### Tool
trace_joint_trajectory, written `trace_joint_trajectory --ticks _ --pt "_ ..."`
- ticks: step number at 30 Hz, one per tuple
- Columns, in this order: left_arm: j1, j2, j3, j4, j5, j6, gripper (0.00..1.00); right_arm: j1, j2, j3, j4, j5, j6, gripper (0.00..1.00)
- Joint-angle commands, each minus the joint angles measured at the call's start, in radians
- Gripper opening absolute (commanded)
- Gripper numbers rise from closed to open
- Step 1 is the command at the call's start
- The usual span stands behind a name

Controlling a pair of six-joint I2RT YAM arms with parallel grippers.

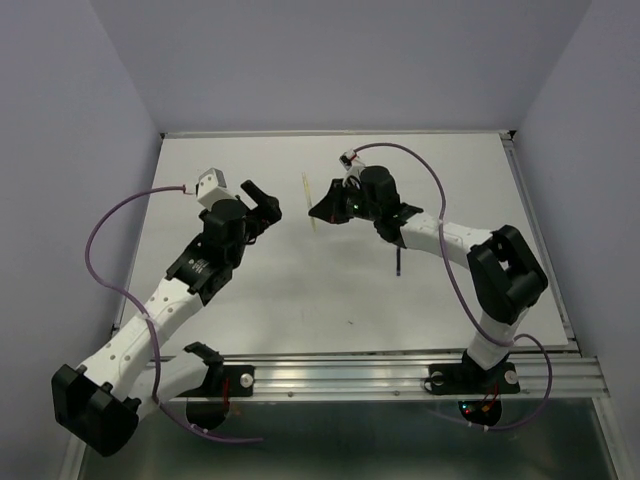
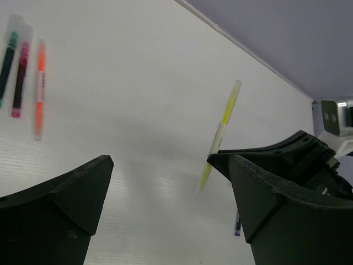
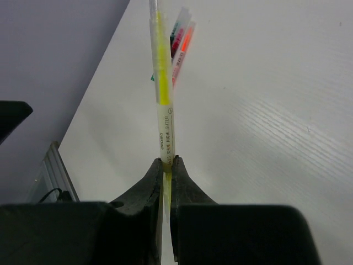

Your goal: Insert the pens into the pen caps

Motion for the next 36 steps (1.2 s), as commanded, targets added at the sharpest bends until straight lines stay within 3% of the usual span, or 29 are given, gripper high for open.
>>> trace_joint_trajectory --ticks 1,12,13,15,16,18,26,27,36 --pt "0.021 -0.019 -0.047 0.245 0.233 0.077 0.99 0.0 -0.079 0.031 0.094 -0.058 0.014 0.01" --pt "0.04 0.179 -0.011 0.502 0.497 0.075 0.97 0.009 -0.111 -0.009 0.161 -0.125 0.068 0.01" --pt "0.04 0.191 0.0 0.509 0.5 0.075 0.95 0.009 -0.111 -0.009 0.164 -0.13 0.068 0.01" --pt "0.041 0.217 0.008 0.521 0.5 0.072 0.8 0.009 -0.11 -0.007 0.163 -0.133 0.069 0.01" --pt "0.041 0.226 0.014 0.523 0.488 0.066 0.67 0.009 -0.111 -0.006 0.164 -0.136 0.072 0.01" --pt "0.043 0.233 0.017 0.526 0.476 0.064 0.62 0.009 -0.114 -0.007 0.164 -0.135 0.071 0.01" --pt "0.046 0.271 0.021 0.575 0.483 0.064 0.61 0.009 -0.108 -0.006 0.155 -0.158 0.074 0.01" --pt "0.044 0.277 0.023 0.582 0.487 0.066 0.57 0.009 -0.108 -0.006 0.155 -0.161 0.074 0.01" --pt "0.073 0.296 0.022 0.61 0.467 0.022 0.47 0.009 -0.131 -0.029 0.155 -0.158 0.069 0.01"
